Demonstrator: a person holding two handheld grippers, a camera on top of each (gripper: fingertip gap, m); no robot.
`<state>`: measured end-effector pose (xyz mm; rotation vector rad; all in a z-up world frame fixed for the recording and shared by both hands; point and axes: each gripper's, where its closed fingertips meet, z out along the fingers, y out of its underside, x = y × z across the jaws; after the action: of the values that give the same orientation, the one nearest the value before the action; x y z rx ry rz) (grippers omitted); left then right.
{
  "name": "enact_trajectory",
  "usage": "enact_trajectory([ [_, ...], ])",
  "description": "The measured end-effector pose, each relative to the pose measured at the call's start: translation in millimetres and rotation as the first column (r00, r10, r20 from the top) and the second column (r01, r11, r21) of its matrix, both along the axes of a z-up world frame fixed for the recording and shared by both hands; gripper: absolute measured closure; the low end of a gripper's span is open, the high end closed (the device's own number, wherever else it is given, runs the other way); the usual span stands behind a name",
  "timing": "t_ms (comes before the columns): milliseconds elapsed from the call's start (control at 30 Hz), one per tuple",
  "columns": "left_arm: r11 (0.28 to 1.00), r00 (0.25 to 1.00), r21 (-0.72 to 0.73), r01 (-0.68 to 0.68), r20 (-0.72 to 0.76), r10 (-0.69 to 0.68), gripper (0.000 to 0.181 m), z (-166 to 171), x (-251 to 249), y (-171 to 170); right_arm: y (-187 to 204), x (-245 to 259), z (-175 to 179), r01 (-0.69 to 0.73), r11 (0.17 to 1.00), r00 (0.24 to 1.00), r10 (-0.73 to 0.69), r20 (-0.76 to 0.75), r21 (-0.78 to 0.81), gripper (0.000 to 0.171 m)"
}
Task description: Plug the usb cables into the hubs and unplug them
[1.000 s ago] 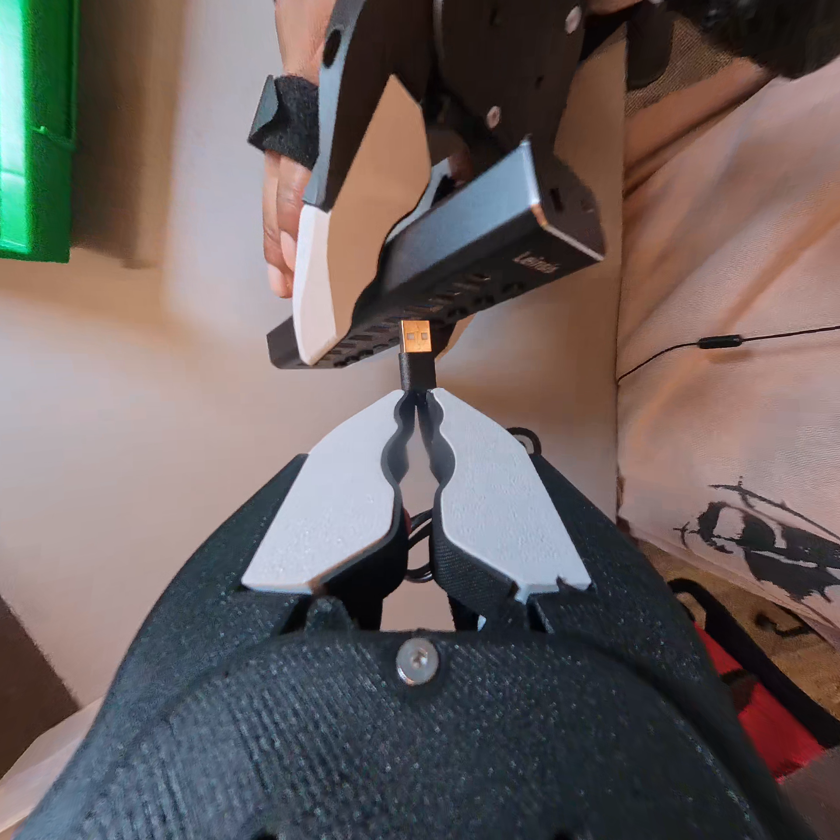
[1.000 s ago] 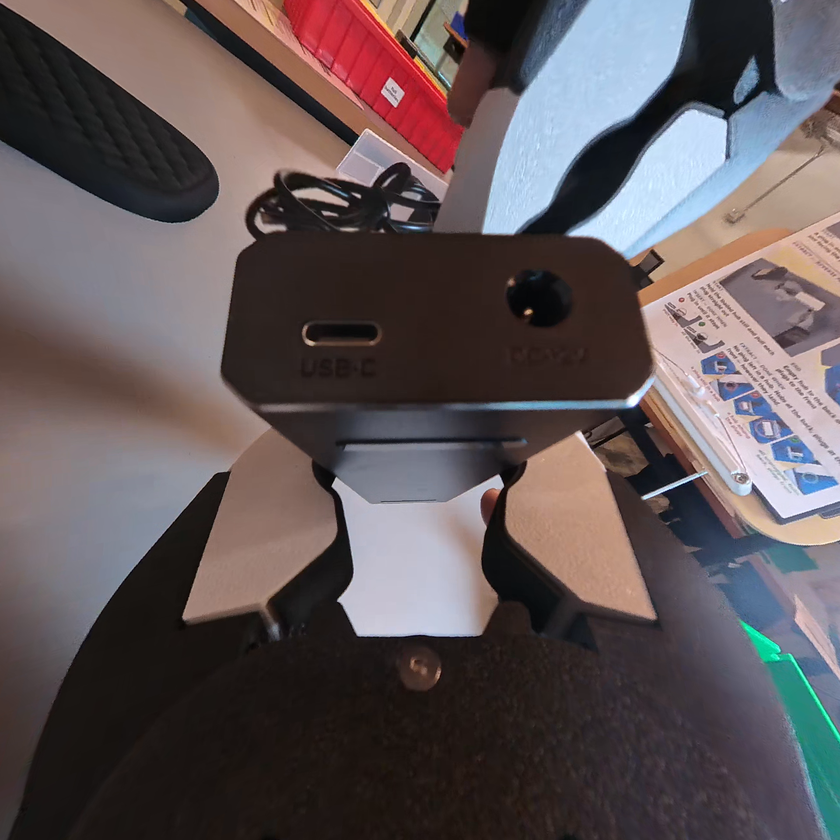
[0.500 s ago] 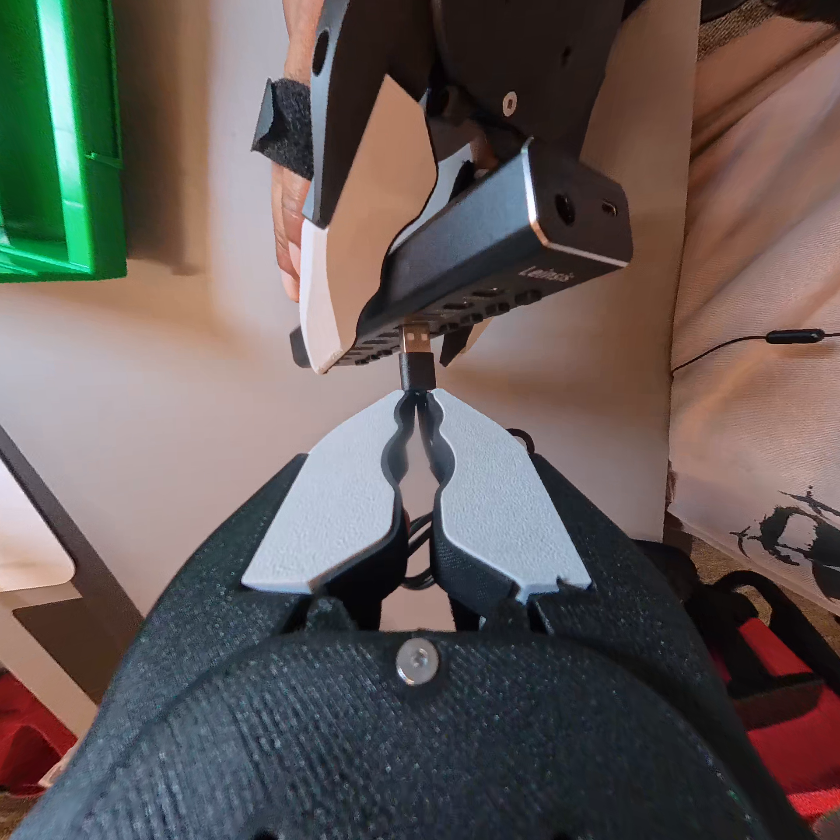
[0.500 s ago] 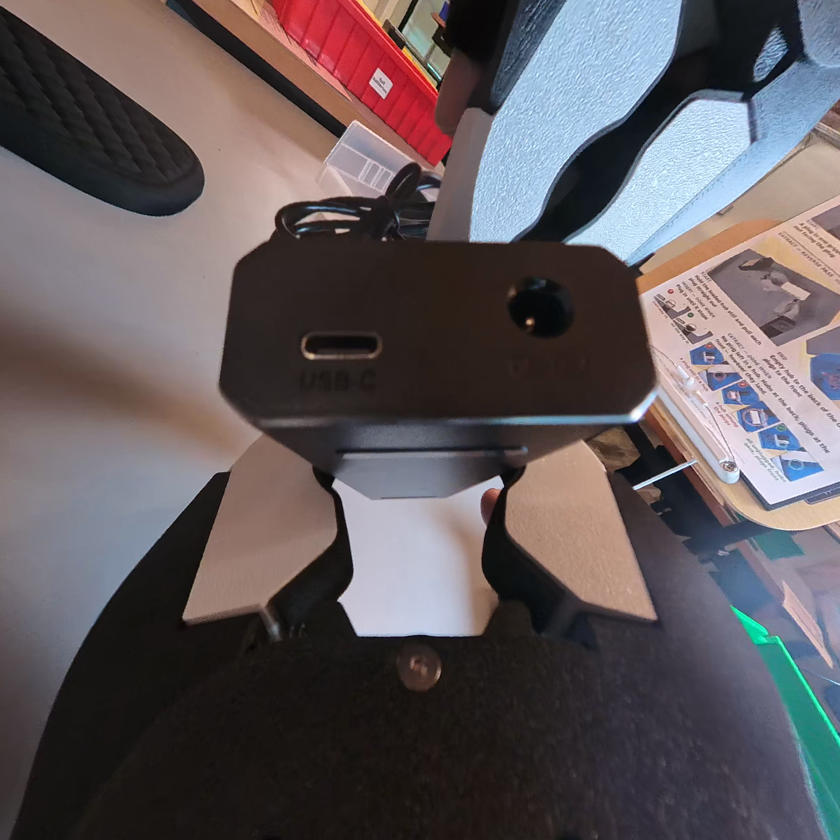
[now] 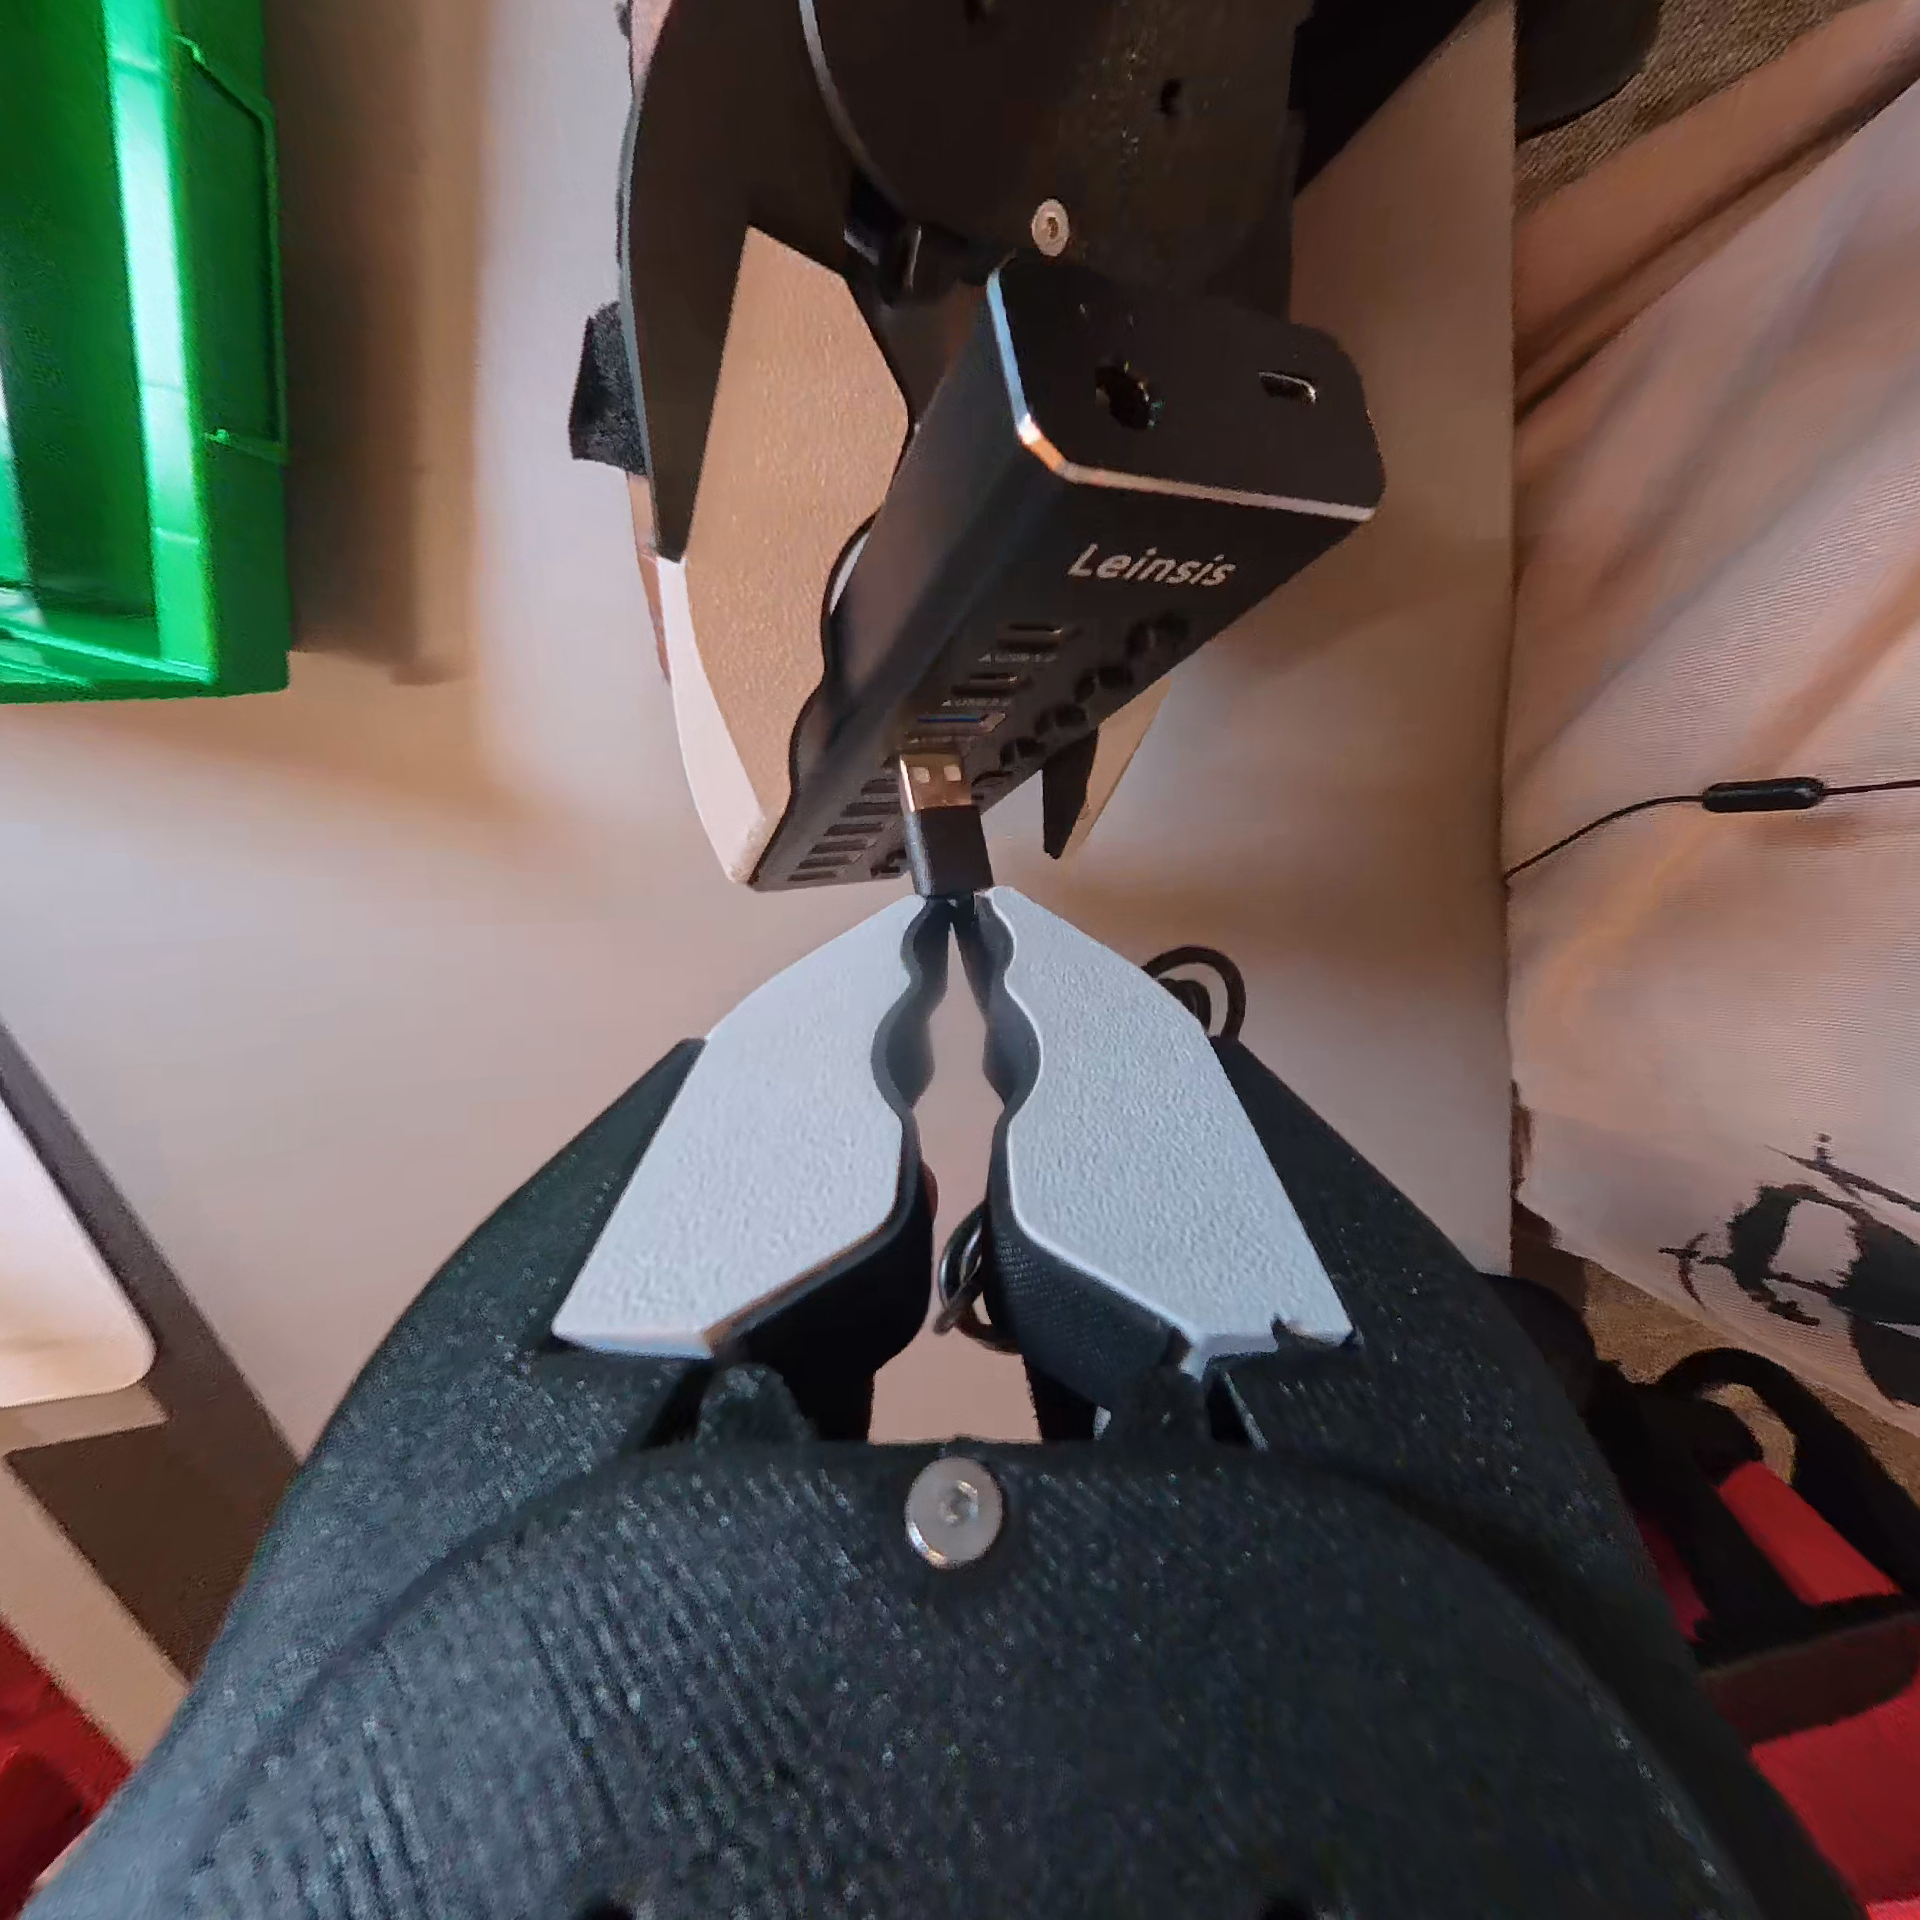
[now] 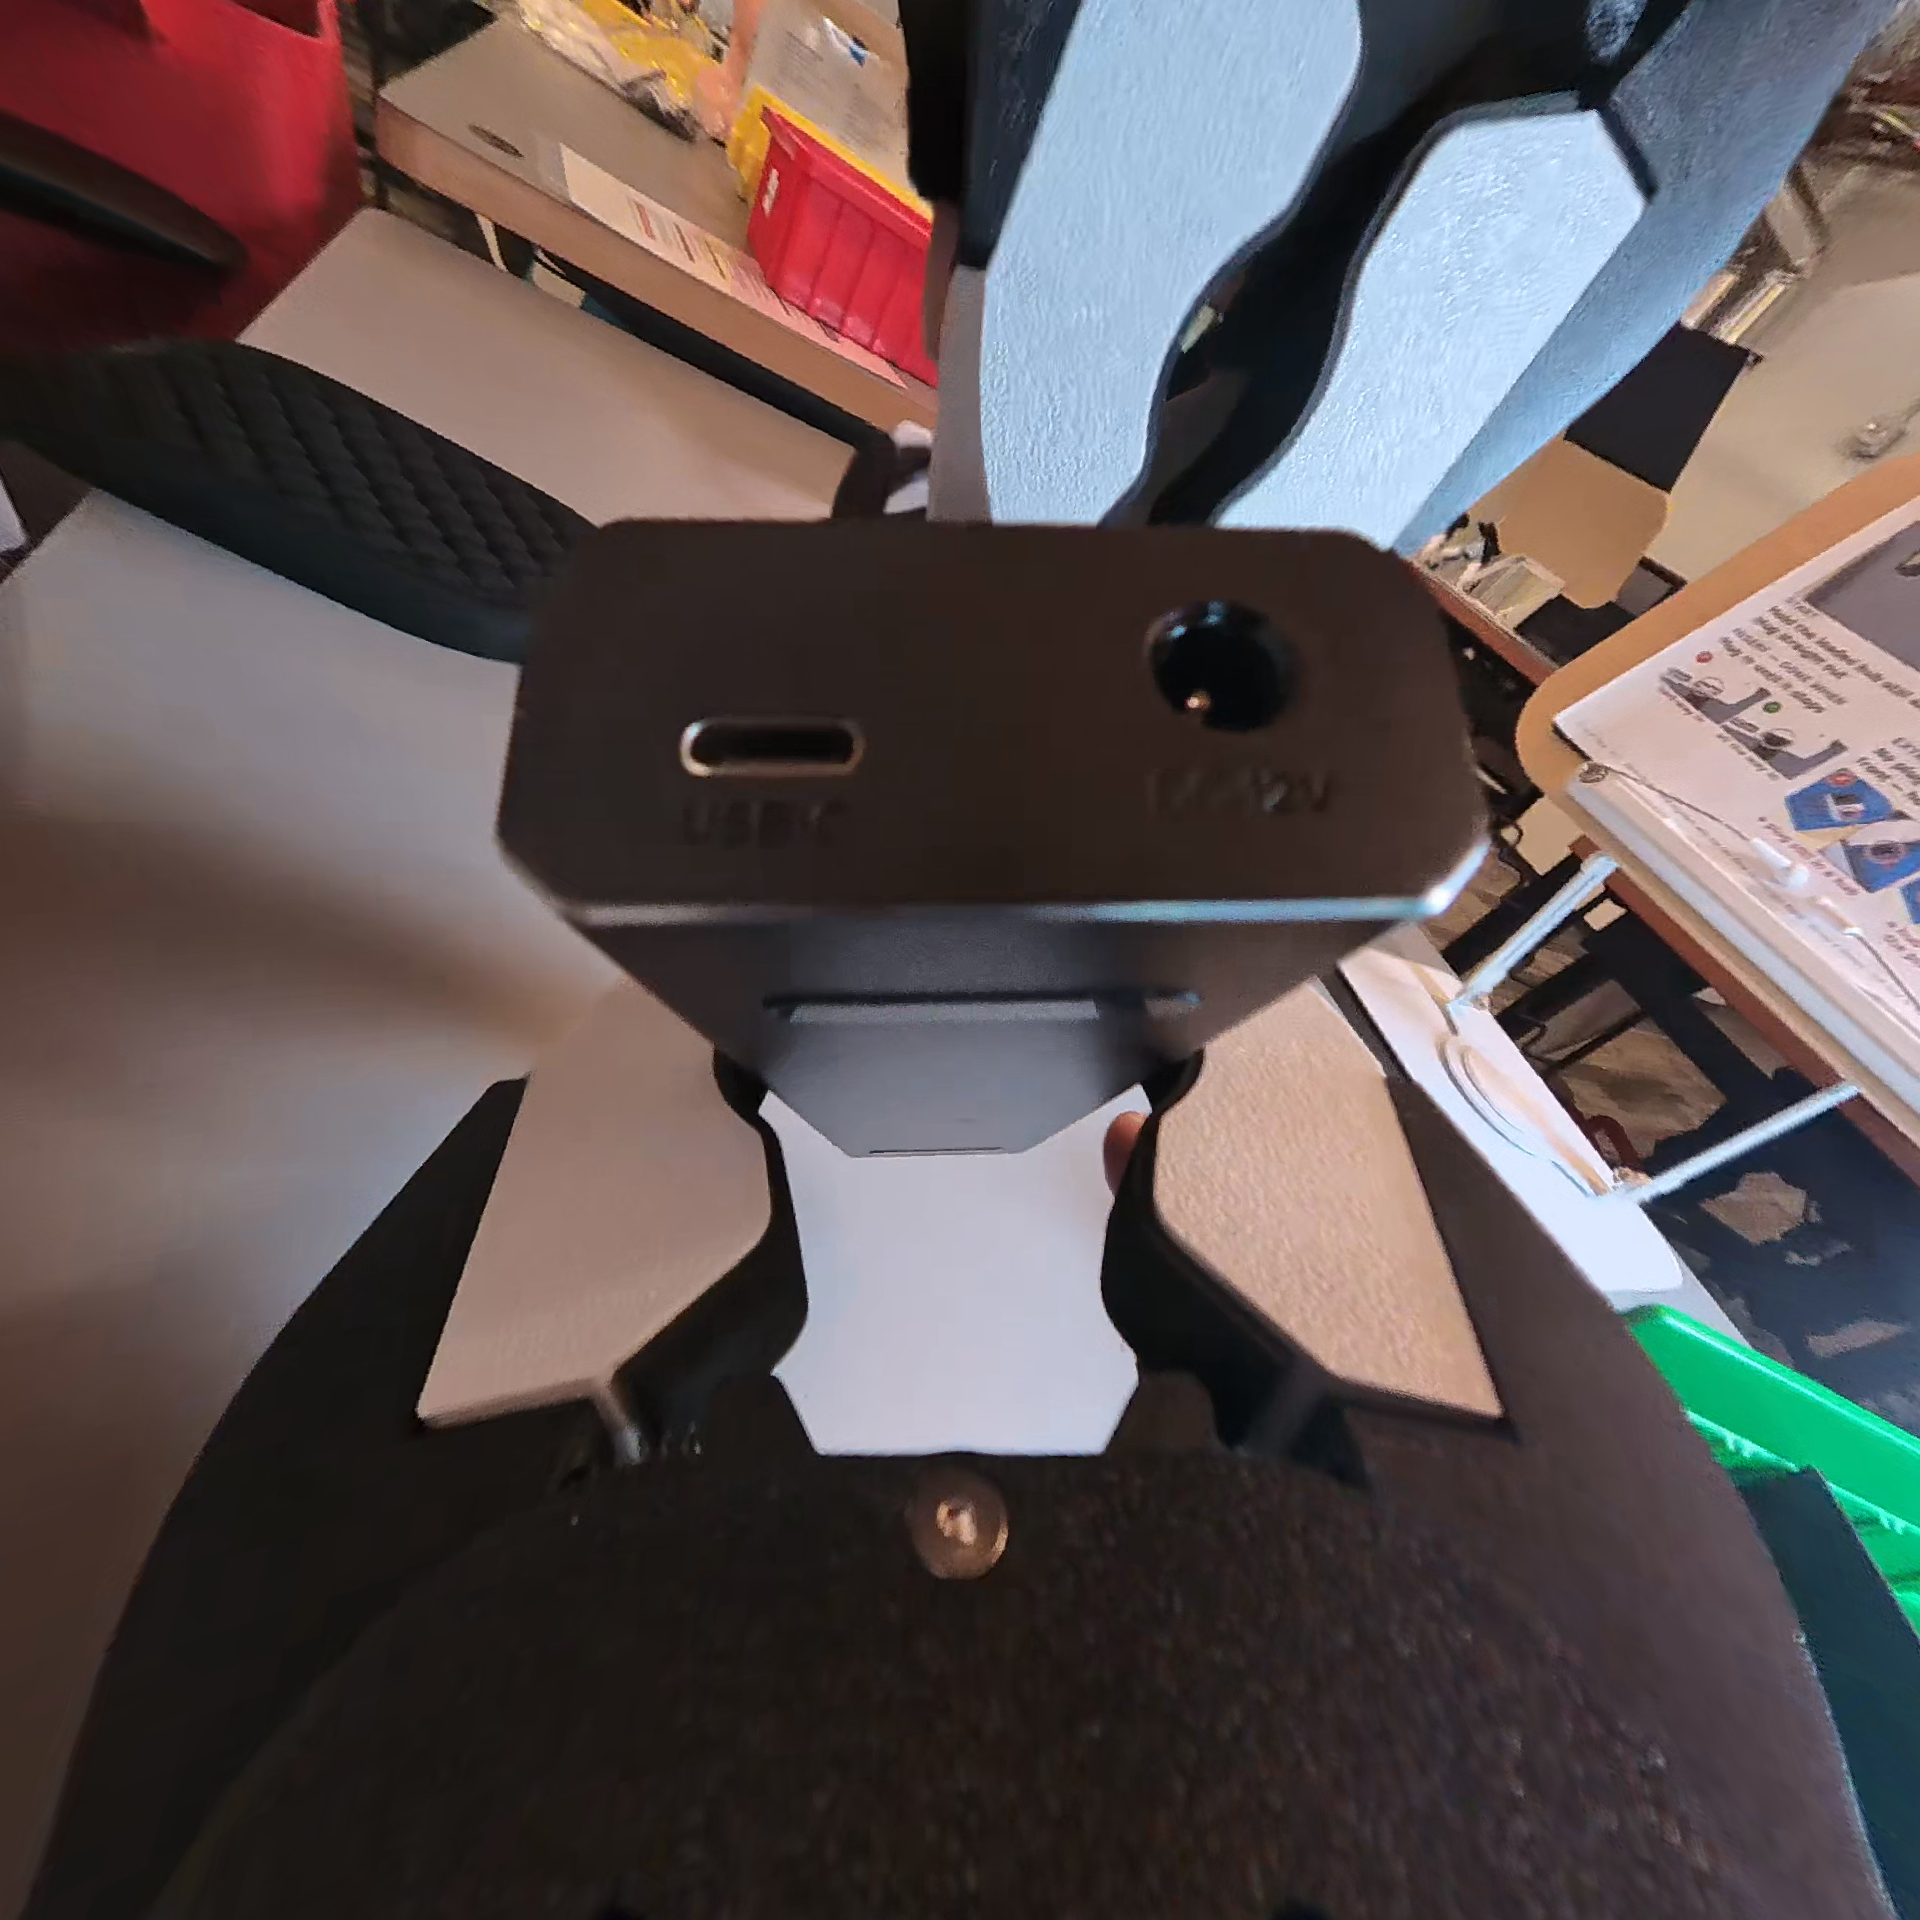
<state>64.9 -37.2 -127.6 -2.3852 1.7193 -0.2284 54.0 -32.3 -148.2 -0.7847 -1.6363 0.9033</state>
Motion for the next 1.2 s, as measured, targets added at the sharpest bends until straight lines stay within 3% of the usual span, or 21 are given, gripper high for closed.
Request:
enact_trajectory([
  [467, 1.0, 0.998, 0.005, -0.021, 0.064, 0.02, 0.177, -5.2, 5.3, -8.6, -12.8, -2.4, -6.5, -0.01, 1.0, 0.998, 0.01, 0.067, 0.002, 0.1],
  [667, 1.0, 1.0, 0.007, 0.008, 0.011, -0.008, 0.177, -12.6, 1.1, -9.4, -12.2, -4.9, -15.5, 0.014, 1.0, 0.992, -0.016, 0.127, 0.02, 0.101],
  [833, 0.991, 0.991, 0.135, -0.017, 0.136, -0.001, 0.175, 3.6, 0.2, 8.6, 1.5, -4.2, 2.5, 0.014, 0.995, 0.997, -0.007, 0.075, -0.094, 0.101],
  [867, 0.982, 0.982, 0.182, -0.041, 0.187, 0.007, 0.167, 11.8, -1.2, 14.9, 4.2, -2.5, 5.7, 0.011, 0.993, 0.998, -0.004, 0.064, -0.117, 0.101],
  [967, 0.924, 0.901, 0.326, -0.199, 0.432, 0.042, 0.162, 51.6, -15.0, 33.8, 12.6, 6.0, 11.2, 0.003, 0.978, 0.999, 0.005, 0.037, -0.211, 0.101],
  [1067, 0.775, 0.767, 0.449, -0.444, 0.638, 0.07, 0.162, 88.6, -66.3, 47.2, 22.8, 11.0, 22.1, -0.005, 0.951, 1.0, 0.003, -0.007, -0.309, 0.101],
  [1133, 0.666, 0.702, 0.47, -0.579, 0.703, 0.115, 0.161, 95.9, -118.9, 46.8, 28.9, 14.3, 32.6, -0.019, 0.925, 0.999, 0.001, -0.049, -0.38, 0.101],
  [1200, 0.6, 0.627, 0.406, -0.69, 0.749, 0.215, 0.16, 87.7, -176.2, 41.3, 35.2, 19.0, 41.4, -0.032, 0.894, 0.996, -0.008, -0.086, -0.447, 0.101],
])
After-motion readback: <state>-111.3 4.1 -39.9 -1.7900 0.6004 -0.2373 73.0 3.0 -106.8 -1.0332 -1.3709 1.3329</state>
